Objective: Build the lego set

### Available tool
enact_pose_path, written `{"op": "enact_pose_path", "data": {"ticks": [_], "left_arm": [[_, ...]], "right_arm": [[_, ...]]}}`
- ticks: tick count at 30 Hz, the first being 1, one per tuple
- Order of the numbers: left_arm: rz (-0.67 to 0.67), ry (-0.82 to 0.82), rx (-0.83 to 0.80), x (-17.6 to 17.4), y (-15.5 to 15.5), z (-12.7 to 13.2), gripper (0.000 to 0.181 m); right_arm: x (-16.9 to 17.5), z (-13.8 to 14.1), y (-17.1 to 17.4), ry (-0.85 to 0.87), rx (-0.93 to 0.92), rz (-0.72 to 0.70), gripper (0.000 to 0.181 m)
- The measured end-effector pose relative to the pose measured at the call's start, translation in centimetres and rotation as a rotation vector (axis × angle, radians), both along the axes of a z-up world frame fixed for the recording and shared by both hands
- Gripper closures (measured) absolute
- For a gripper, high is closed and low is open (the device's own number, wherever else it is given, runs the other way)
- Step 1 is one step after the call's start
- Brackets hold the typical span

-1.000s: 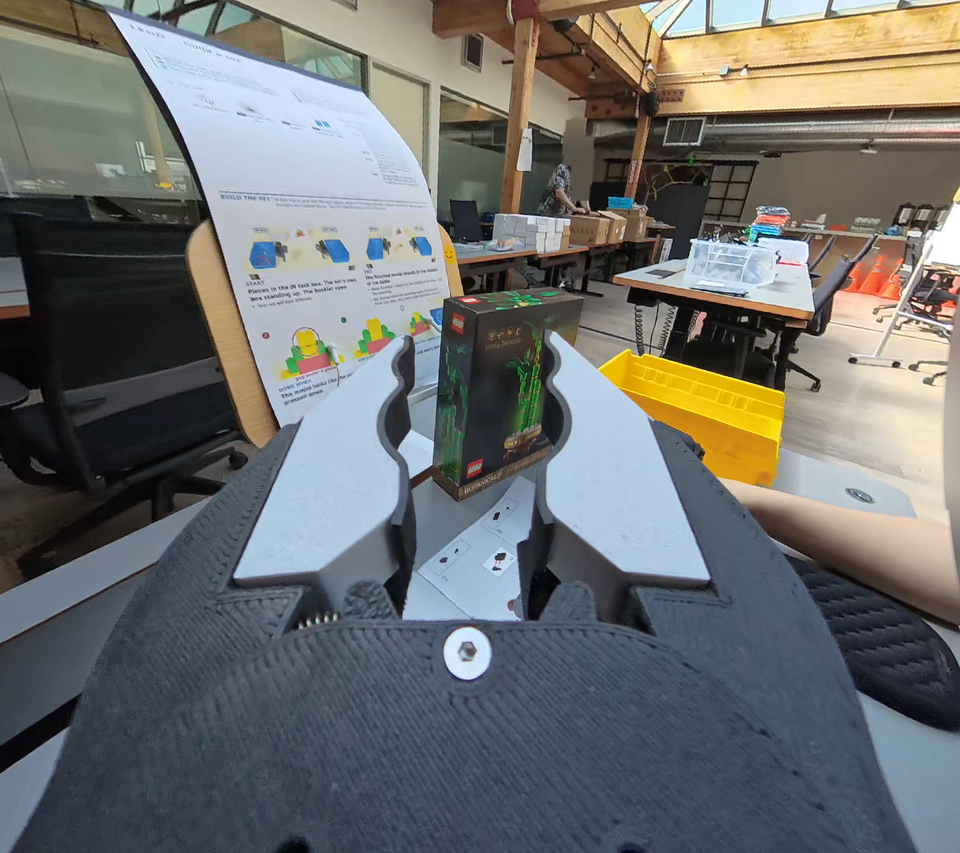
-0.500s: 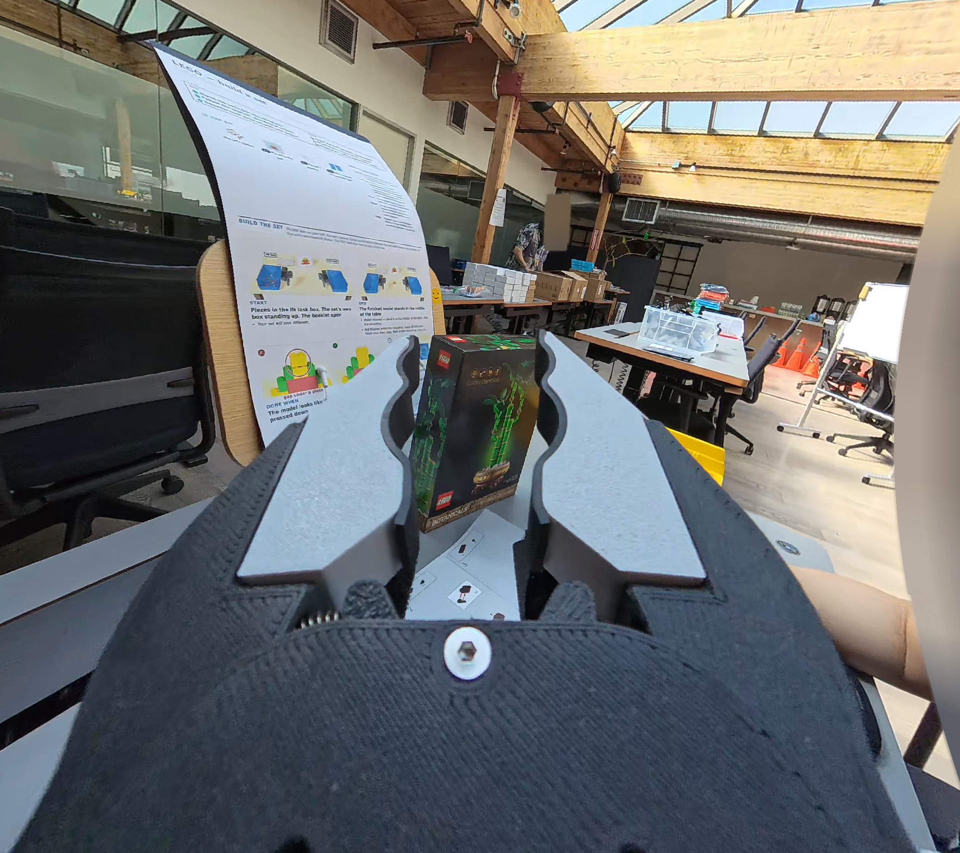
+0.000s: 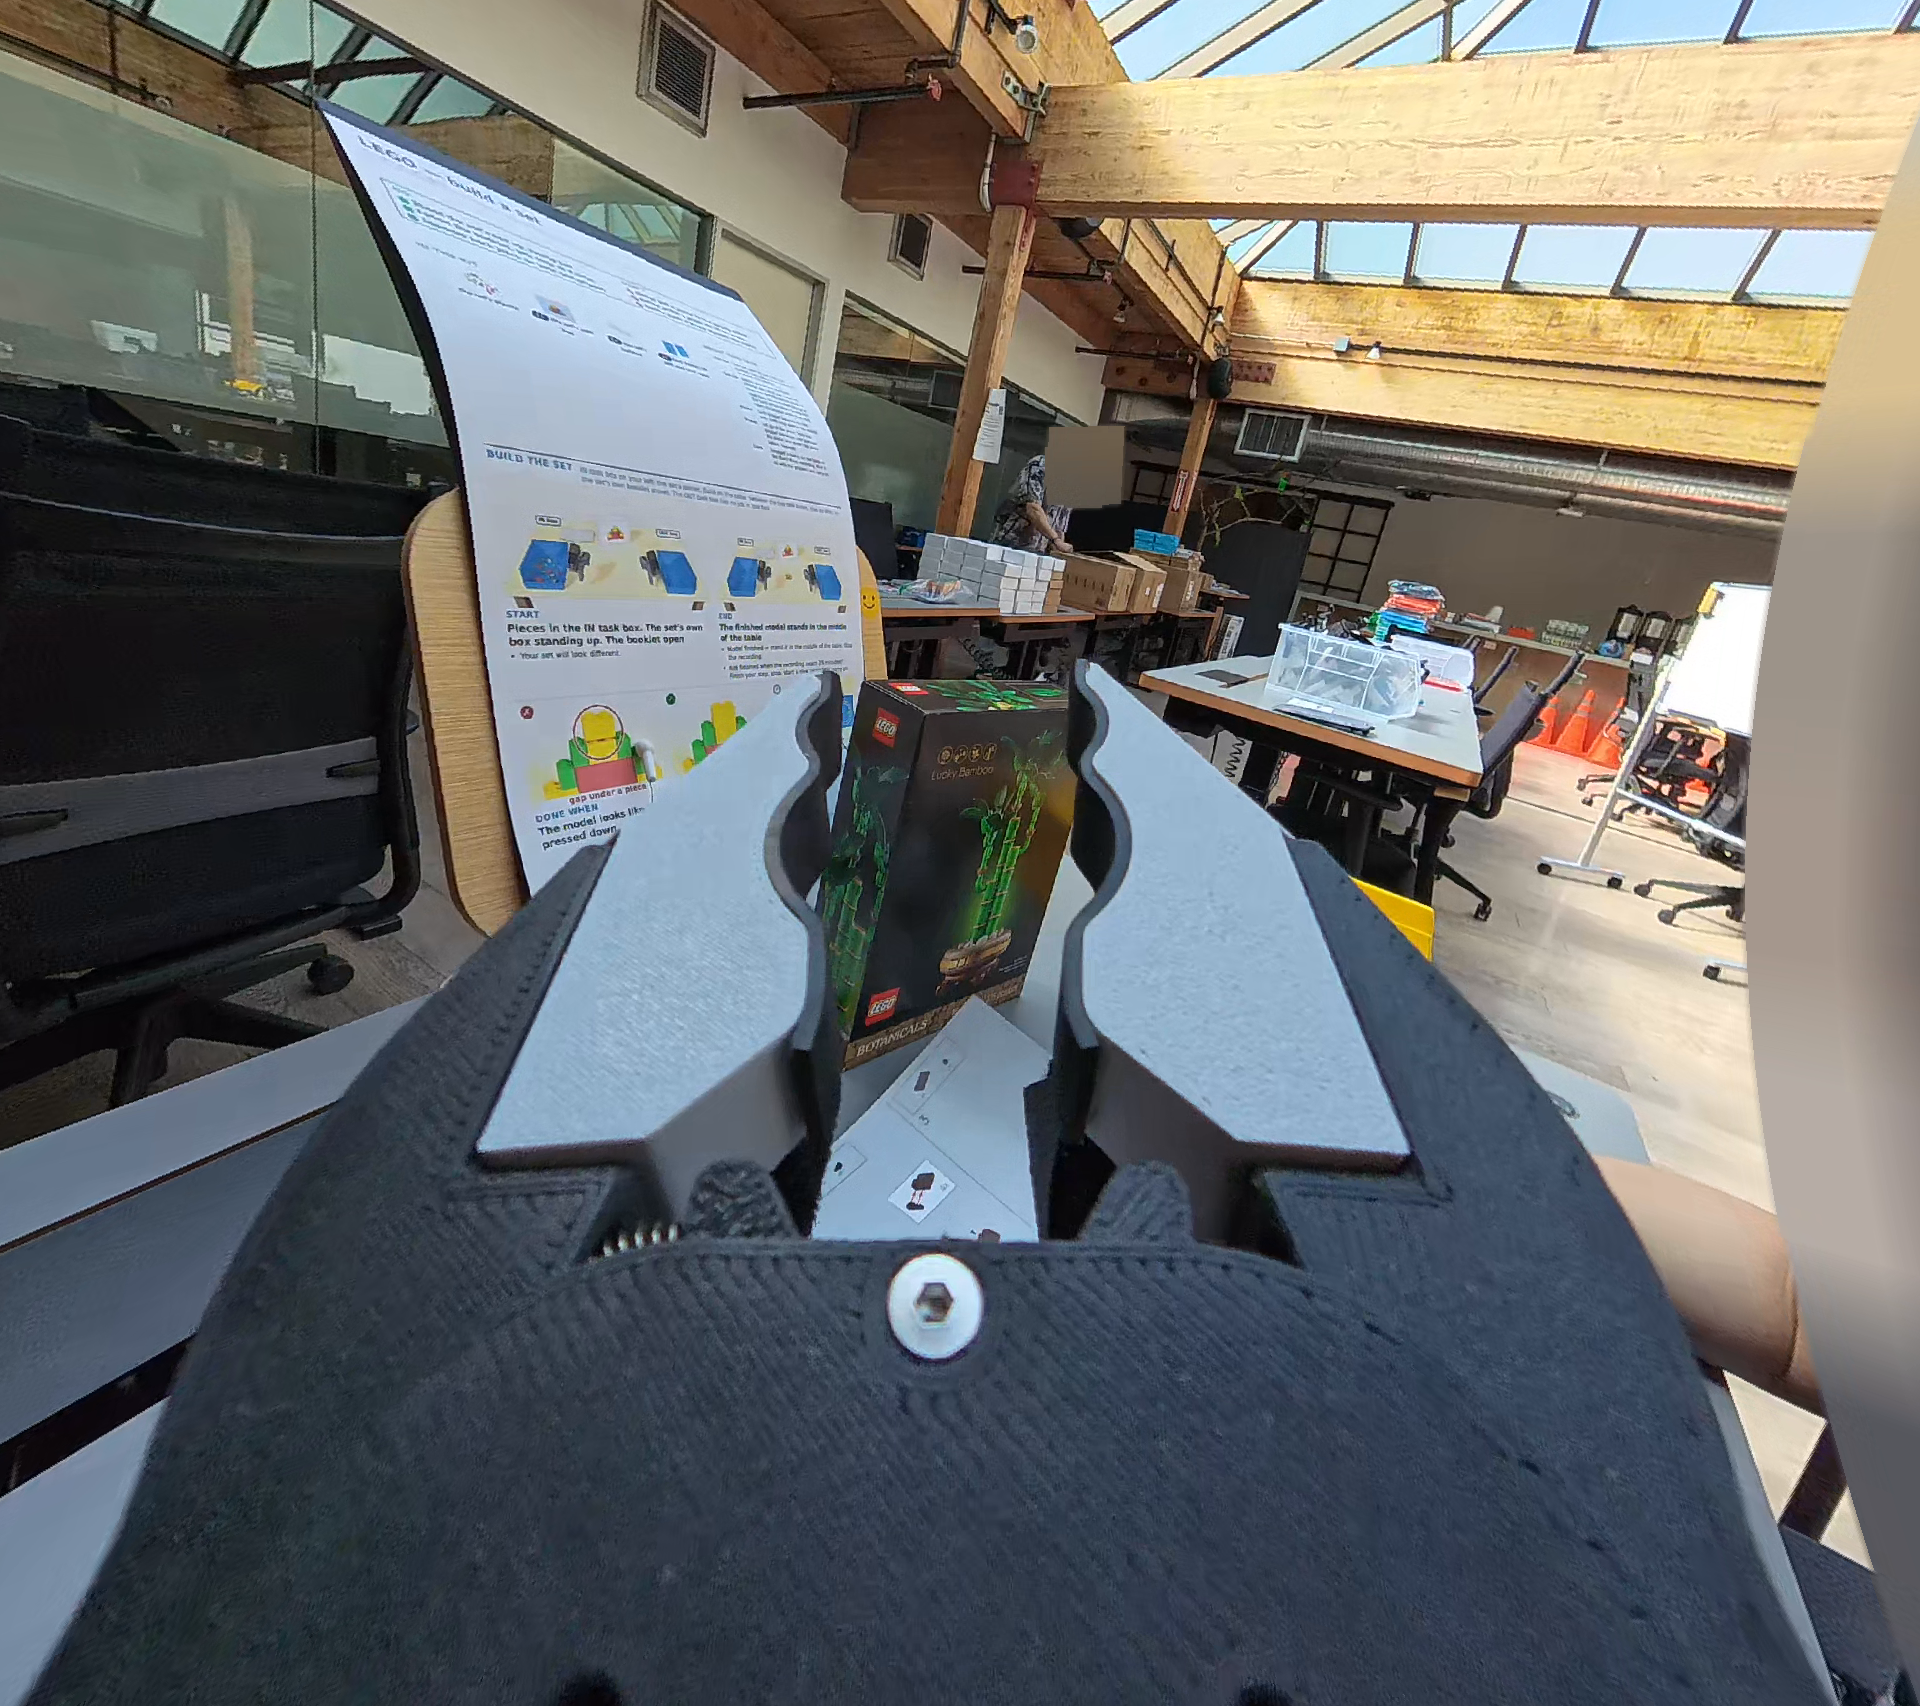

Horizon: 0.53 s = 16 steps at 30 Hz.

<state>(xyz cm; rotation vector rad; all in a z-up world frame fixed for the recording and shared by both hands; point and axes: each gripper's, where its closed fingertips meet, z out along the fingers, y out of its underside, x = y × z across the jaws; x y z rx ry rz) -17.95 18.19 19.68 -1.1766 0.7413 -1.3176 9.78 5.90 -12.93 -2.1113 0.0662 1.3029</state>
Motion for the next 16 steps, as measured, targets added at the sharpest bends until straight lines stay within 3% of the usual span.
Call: {"op": "enact_pose_path", "data": {"ticks": [16], "left_arm": [[-0.124,0.050,-0.045,3.2,-1.7,-1.1,0.140]], "right_arm": [[-0.3,0.9,-0.1,-0.045,0.105,0.001,0.181]]}}
